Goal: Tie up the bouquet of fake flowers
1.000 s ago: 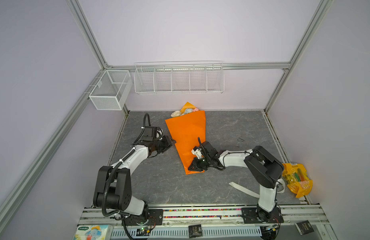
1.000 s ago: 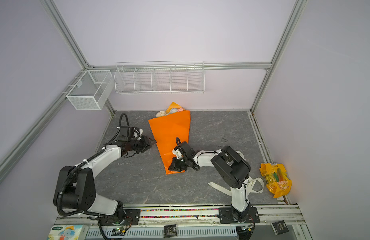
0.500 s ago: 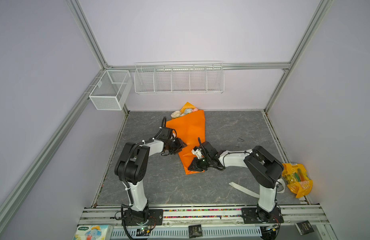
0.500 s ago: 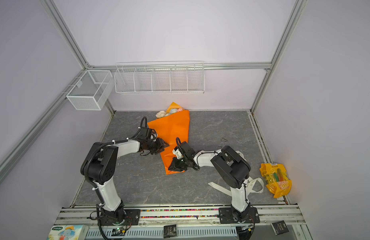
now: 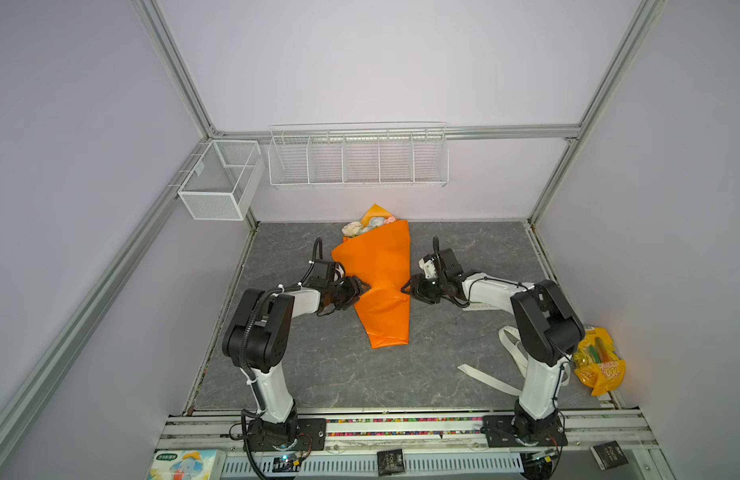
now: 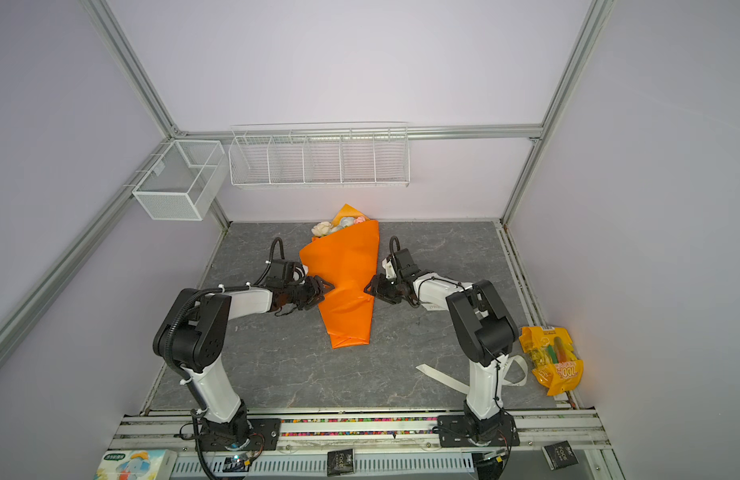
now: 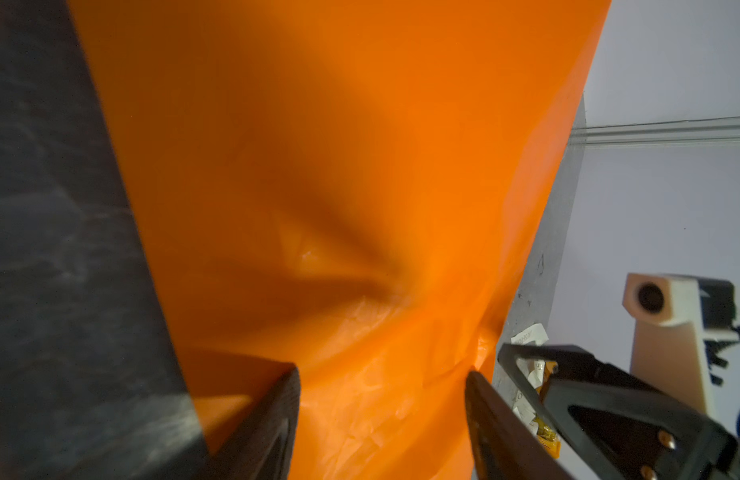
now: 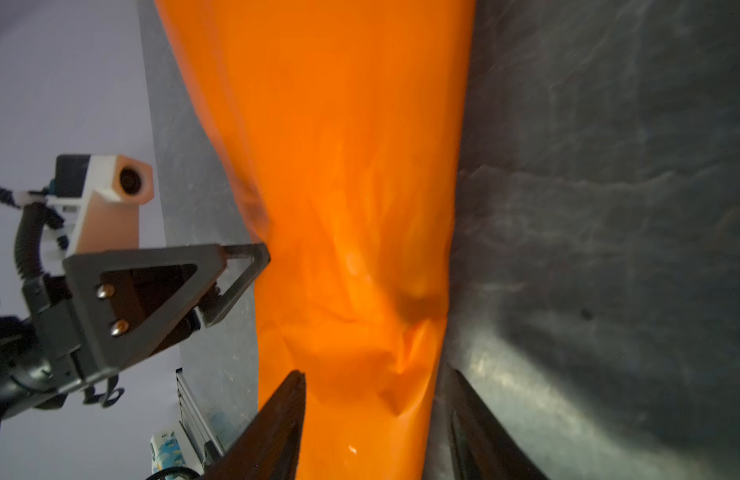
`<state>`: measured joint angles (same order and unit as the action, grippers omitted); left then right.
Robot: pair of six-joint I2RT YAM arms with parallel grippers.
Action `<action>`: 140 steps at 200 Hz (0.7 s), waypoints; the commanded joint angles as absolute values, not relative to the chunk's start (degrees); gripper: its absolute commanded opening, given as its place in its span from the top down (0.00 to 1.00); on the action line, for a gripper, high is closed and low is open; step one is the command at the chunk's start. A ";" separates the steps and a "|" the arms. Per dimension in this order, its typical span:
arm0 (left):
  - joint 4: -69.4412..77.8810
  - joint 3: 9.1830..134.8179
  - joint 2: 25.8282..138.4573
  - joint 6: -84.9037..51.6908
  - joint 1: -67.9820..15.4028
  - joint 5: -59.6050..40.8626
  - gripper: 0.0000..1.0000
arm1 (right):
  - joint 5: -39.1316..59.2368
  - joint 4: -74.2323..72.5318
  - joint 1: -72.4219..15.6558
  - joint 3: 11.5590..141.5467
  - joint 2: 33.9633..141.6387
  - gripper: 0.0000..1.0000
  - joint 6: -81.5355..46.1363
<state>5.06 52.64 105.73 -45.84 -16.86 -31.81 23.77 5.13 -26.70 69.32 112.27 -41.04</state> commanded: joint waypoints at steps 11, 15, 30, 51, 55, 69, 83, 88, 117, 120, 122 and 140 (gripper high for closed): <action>3.97 54.10 112.55 -45.78 -16.35 -32.51 0.37 | 25.46 4.78 -25.07 73.59 118.37 0.42 -41.00; 4.30 54.41 113.11 -46.00 -16.41 -32.91 0.37 | 25.49 4.23 -24.89 73.88 119.02 0.44 -41.12; 5.35 55.42 115.00 -46.16 -16.34 -33.46 0.38 | 26.11 3.24 -24.07 75.57 121.55 0.50 -41.69; 5.36 57.96 117.06 -46.41 -16.37 -33.99 0.39 | 27.42 1.80 -23.30 76.99 123.10 0.59 -41.85; 5.34 58.49 117.38 -46.48 -16.35 -34.01 0.39 | 27.31 2.23 -23.17 77.46 123.33 0.61 -41.68; 4.42 60.08 118.21 -46.11 -16.35 -33.80 0.39 | 27.98 2.79 -22.52 78.92 124.35 0.62 -41.31; 3.44 61.61 119.07 -45.79 -16.35 -33.64 0.39 | 28.20 3.50 -21.92 79.91 125.43 0.61 -41.08; 3.34 62.05 119.38 -45.79 -16.35 -33.69 0.39 | 28.28 4.06 -21.75 80.34 125.66 0.61 -40.75; 3.96 63.48 120.22 -46.08 -16.26 -32.87 0.39 | 28.45 8.42 -21.13 83.07 126.07 0.61 -37.41; 4.03 63.79 120.50 -46.18 -16.26 -32.87 0.39 | 28.50 8.82 -21.03 83.34 126.25 0.62 -37.10; 4.11 63.98 120.74 -46.26 -16.22 -32.89 0.40 | 28.61 9.10 -21.01 83.77 126.42 0.64 -36.96; 4.64 65.92 122.91 -47.08 -16.26 -33.67 0.42 | 29.61 11.66 -20.48 87.17 128.66 0.68 -35.59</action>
